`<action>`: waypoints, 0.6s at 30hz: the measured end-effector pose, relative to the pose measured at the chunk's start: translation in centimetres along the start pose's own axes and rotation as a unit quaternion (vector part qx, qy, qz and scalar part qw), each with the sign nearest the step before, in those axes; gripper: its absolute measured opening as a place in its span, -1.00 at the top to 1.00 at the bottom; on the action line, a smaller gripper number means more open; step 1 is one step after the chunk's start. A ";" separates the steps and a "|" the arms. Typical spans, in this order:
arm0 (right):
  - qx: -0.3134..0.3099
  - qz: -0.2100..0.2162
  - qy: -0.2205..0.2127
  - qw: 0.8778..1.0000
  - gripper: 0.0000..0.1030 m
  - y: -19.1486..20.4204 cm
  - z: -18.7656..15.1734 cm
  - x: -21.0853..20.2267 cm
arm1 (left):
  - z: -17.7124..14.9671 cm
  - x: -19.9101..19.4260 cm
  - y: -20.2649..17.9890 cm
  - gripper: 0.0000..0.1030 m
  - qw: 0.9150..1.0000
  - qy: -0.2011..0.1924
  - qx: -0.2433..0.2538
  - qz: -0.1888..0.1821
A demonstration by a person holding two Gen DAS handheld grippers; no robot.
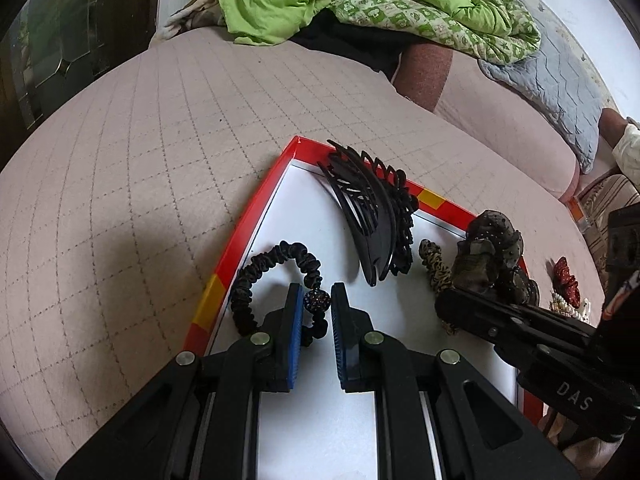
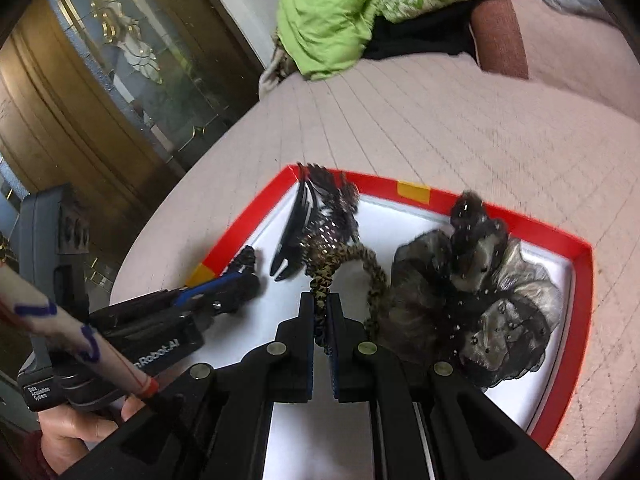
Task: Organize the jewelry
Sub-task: 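Lower both scrunchies into the tray and open both grippers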
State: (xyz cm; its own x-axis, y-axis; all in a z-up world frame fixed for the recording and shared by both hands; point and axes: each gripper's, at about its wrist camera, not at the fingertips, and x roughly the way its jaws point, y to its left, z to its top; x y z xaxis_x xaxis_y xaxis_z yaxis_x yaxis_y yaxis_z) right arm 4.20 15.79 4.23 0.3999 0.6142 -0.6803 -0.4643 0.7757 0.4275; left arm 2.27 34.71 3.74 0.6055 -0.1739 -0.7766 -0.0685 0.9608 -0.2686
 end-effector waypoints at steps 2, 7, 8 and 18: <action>0.004 0.004 0.005 1.000 0.84 -0.2 0.0 0.1 | -0.1 0.0 0.0 0.74 1.000 0.002 0.001 0.000; 0.002 0.003 0.005 1.000 0.82 0.0 -0.1 -0.1 | -0.1 -0.5 -0.1 0.27 1.000 -0.007 -0.003 -0.001; 0.002 0.005 0.006 1.000 0.82 0.0 -0.1 -0.1 | -0.1 -0.6 -0.2 0.23 1.000 -0.012 -0.004 -0.001; 0.009 0.019 0.003 1.000 0.60 0.3 -0.1 -0.8 | 0.2 -2.2 0.0 0.23 0.998 -0.049 -0.020 -0.018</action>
State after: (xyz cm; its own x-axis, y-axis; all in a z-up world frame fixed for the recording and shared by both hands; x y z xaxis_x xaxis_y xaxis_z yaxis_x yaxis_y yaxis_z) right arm 3.70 15.50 4.79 0.3770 0.6432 -0.6665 -0.4654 0.7537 0.4641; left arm 1.12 35.17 5.60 0.6831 -0.1845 -0.7066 -0.0756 0.9445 -0.3198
